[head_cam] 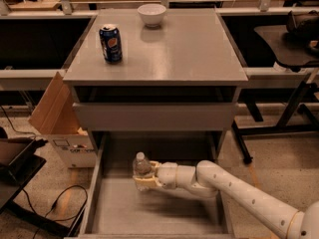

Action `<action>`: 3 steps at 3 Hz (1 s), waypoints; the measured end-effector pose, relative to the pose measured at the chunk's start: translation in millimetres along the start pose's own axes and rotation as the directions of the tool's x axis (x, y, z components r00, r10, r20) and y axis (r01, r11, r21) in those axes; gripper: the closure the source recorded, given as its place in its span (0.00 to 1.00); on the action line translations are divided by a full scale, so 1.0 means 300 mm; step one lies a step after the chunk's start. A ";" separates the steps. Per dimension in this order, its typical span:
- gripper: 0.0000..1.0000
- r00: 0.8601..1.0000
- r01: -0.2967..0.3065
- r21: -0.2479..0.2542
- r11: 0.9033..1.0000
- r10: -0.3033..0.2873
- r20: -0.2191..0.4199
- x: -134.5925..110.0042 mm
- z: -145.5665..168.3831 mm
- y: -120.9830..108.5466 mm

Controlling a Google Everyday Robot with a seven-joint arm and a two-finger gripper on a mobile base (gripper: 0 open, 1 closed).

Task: Place water bottle into middle drawer

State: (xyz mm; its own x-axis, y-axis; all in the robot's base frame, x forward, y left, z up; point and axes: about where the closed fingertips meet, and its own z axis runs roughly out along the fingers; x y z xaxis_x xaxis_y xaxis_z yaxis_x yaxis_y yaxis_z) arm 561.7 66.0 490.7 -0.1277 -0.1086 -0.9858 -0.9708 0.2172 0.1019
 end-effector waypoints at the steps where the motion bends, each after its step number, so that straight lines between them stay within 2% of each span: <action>1: 1.00 0.999 -0.004 -0.029 1.000 0.005 0.036 0.102 0.045 0.012; 2: 1.00 0.998 -0.027 -0.051 0.998 0.030 0.063 0.185 0.082 0.037; 3: 0.87 0.997 -0.032 -0.057 0.998 0.036 0.068 0.197 0.092 0.045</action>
Offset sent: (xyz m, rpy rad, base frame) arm -0.0210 0.0270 -0.0884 0.1120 0.0427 0.0490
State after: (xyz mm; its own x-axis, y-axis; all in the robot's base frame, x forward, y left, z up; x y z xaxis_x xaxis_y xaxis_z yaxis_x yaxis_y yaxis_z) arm 546.7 89.4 430.0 -0.1487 -0.0349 -0.9883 -0.9762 0.1649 0.1411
